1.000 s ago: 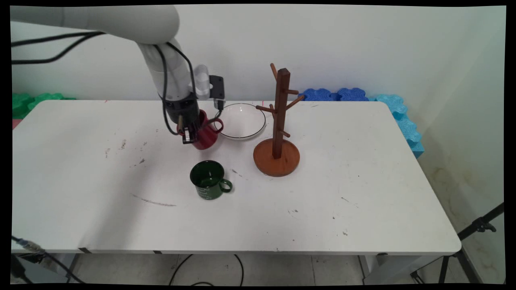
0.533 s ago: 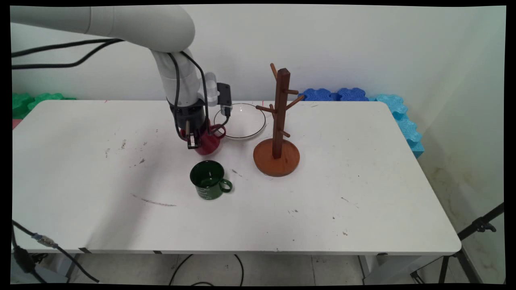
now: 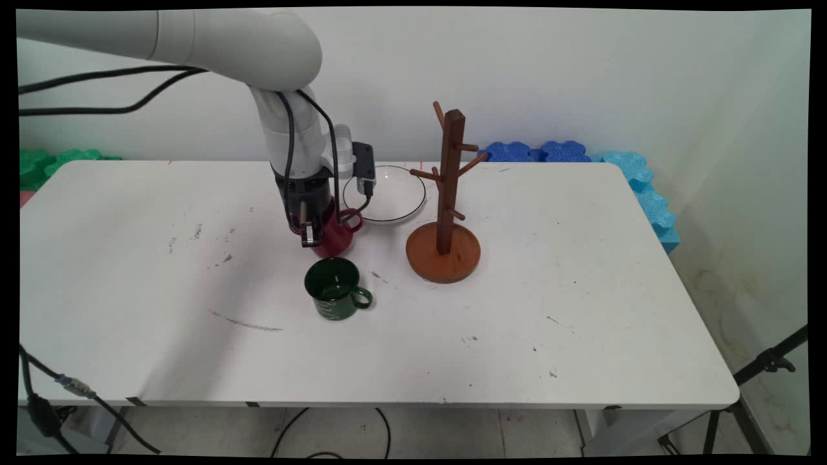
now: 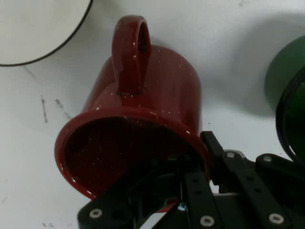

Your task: Place the picked object on the table

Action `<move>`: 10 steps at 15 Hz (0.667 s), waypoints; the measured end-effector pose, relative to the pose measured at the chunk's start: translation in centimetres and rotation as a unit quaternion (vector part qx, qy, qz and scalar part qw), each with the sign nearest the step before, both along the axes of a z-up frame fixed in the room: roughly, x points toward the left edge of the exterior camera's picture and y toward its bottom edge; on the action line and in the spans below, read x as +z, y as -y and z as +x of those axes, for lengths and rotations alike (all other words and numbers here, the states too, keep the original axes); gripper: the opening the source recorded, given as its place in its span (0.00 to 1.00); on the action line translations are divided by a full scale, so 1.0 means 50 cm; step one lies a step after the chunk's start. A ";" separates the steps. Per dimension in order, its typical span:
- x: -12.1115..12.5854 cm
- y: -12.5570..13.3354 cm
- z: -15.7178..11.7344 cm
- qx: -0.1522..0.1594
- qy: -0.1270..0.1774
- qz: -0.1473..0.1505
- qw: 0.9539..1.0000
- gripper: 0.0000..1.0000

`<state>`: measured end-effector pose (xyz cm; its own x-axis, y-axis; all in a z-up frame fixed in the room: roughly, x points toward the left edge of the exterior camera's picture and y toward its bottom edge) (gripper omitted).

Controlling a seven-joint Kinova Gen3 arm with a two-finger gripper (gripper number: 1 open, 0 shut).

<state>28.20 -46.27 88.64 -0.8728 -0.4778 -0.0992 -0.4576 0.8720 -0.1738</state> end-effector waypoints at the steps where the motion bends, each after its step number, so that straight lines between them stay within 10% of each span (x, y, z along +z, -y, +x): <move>1: -0.002 -0.001 -0.002 0.000 0.000 0.002 1.000 0.00; 8: -0.014 -0.006 -0.016 -0.001 -0.009 0.009 1.000 0.00; 9: -0.016 -0.006 -0.019 -0.002 -0.012 0.009 1.000 1.00; 10: -0.018 -0.006 -0.021 -0.003 -0.015 0.010 1.000 1.00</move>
<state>27.13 -45.96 87.76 -0.8783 -0.4711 -0.0816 -0.4575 0.8776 -0.1431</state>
